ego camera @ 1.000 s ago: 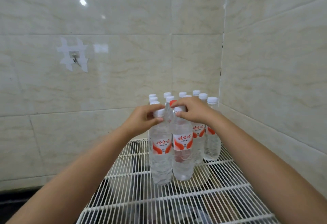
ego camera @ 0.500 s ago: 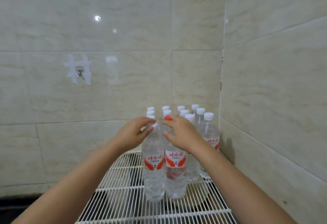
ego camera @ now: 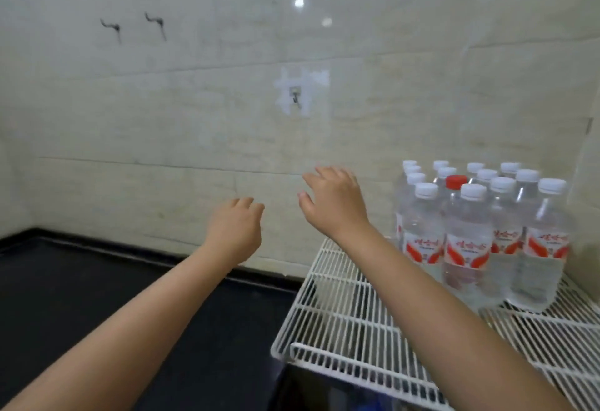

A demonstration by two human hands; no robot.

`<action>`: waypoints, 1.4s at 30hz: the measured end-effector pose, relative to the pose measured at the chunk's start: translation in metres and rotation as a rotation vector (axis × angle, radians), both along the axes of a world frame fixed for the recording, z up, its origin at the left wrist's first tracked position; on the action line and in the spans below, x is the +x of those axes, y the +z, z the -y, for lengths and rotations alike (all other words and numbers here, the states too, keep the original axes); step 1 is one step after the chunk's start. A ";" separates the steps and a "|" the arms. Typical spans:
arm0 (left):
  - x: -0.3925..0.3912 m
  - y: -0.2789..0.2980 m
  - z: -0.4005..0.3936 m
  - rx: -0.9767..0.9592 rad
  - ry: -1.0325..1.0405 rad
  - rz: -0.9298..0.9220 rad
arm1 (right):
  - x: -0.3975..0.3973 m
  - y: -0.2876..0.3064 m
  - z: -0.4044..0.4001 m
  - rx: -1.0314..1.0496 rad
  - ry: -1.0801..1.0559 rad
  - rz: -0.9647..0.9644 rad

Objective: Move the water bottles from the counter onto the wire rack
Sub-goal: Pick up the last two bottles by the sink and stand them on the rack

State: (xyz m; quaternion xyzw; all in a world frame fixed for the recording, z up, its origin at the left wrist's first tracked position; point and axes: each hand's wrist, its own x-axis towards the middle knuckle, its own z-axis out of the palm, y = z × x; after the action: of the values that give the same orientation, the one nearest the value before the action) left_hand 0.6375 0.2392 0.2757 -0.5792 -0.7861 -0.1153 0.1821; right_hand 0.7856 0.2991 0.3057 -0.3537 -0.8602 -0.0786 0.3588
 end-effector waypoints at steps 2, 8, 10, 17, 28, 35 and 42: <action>-0.043 -0.016 0.051 -0.005 0.080 -0.016 | -0.045 -0.009 0.028 -0.038 0.095 0.010; -0.160 -0.036 0.209 0.119 0.310 0.040 | -0.211 -0.041 0.158 -0.099 0.388 0.034; -0.199 -0.039 0.256 0.145 0.411 0.055 | -0.263 -0.053 0.205 -0.082 0.502 -0.009; -0.307 -0.082 0.404 0.079 0.725 0.071 | -0.400 -0.093 0.314 -0.084 0.700 0.041; -0.491 -0.168 0.491 -0.089 1.026 0.301 | -0.625 -0.178 0.349 -0.257 0.825 0.229; -0.618 -0.193 0.519 -0.179 1.161 0.398 | -0.797 -0.185 0.334 -0.291 0.852 0.391; -0.730 -0.217 0.539 -0.244 1.151 0.396 | -0.934 -0.198 0.352 -0.300 0.869 0.458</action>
State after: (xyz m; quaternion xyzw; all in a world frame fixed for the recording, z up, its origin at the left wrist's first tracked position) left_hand -0.0929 -0.2997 0.0587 -0.0468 -0.9988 -0.0132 -0.0018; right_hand -0.1481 -0.0534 0.1079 0.0152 -0.9861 0.1268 0.1061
